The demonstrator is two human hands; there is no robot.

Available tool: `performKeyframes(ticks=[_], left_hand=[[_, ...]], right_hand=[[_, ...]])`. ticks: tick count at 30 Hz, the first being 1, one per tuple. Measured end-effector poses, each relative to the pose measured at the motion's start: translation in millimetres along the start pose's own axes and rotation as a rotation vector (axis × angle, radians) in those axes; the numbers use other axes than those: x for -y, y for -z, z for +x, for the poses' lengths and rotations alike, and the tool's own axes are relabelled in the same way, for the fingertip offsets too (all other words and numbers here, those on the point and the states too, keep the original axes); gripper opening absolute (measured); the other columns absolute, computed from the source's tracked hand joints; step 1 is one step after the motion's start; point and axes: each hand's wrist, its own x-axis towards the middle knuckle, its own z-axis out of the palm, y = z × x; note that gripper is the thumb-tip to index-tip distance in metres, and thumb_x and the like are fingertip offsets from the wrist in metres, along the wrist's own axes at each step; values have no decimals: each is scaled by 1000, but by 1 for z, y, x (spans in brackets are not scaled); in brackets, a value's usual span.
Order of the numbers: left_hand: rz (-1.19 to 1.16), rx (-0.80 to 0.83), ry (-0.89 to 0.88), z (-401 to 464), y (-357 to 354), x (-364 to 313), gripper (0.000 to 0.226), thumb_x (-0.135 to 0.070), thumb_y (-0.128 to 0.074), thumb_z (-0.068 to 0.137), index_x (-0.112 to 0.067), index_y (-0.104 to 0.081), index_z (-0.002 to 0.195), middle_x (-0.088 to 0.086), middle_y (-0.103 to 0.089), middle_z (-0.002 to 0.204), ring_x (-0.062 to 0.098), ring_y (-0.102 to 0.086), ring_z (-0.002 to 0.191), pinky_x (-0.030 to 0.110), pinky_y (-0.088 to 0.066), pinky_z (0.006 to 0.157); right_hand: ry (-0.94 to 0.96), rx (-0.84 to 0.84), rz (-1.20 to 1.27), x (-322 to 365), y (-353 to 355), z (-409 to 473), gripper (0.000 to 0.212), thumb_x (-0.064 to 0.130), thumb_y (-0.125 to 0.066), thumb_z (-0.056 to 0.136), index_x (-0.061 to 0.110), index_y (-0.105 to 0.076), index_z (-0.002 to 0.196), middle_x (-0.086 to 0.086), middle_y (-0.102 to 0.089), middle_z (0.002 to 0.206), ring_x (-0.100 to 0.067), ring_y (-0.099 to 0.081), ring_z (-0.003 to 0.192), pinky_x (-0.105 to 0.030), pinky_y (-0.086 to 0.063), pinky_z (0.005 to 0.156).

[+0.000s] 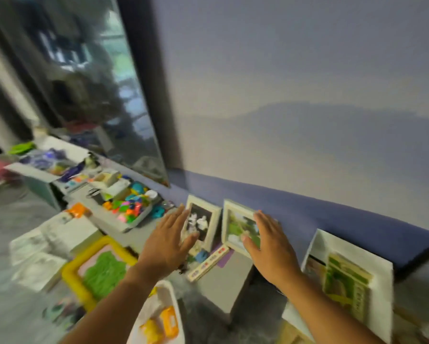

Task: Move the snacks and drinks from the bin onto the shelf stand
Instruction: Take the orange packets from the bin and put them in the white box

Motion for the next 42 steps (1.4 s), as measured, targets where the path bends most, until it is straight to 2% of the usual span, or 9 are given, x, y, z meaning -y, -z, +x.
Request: performKeyframes(ticks=[2,9,15,19,26,33,36,39,42], left_hand=[[21,-24,81,-36,27,34,83,-76,-23,89,-27,-31,155,-8,-24,163,12,-22,150,29,-18,122],[16,-99,332,-159,115,163,88,-83,-17,85,-32,-28,156,-11,-22,165,16,-25,150,39,-27,122],[33,-119,334,-245,182,271,90,-83,-16,86,-28,-29,156,-8,-25,164,16,-26,149,33,-22,120],[42,-77,306,-271,206,324,90,-83,-12,85,-30,-23,158,-9,-18,166,14,-19,151,34,-20,121],[16,59,224,-242,178,391,87,-84,-13,86,-34,-19,158,-13,-15,166,15,-19,152,42,-26,122],[-32,222,65,-183,135,421,85,-79,-20,88,-30,-23,158,-12,-18,165,15,-18,152,33,-19,121],[-66,290,1,-162,116,430,83,-74,-28,90,-25,-29,156,-6,-26,163,17,-26,150,32,-25,119],[-76,365,-99,-144,90,434,90,-80,-26,87,-20,-39,153,2,-40,158,21,-37,145,36,-37,114],[-54,477,-235,-123,64,433,78,-72,-39,88,-20,-48,145,2,-52,148,22,-49,136,37,-48,103]], right_hand=[[61,54,22,42,-27,-3,75,56,-48,100,23,-21,162,1,-19,169,-18,-14,156,-39,-22,126],[250,118,16,206,-122,-25,76,61,-42,98,20,-26,160,0,-24,168,-18,-19,155,-37,-24,125],[301,139,-15,338,-207,-57,76,58,-46,97,18,-29,159,-2,-25,168,-20,-23,154,-35,-24,123],[261,167,-14,387,-242,-73,81,63,-37,93,18,-28,160,-2,-25,168,-19,-22,154,-35,-24,122],[65,179,-23,373,-290,-69,75,59,-48,98,23,-26,160,3,-22,168,-19,-21,154,-41,-33,121],[-202,141,4,332,-337,-57,76,54,-53,98,20,-24,160,-4,-27,166,-23,-25,152,-42,-35,119],[-333,138,4,318,-346,-65,72,51,-56,98,19,-32,157,-4,-36,162,-23,-33,148,-39,-38,117],[-449,66,-31,313,-350,-81,55,43,-64,96,21,-47,144,-2,-55,143,-25,-52,132,-35,-47,102],[-603,55,-58,310,-360,-98,62,50,-58,99,21,-40,151,-1,-50,149,-21,-50,135,-32,-46,104]])
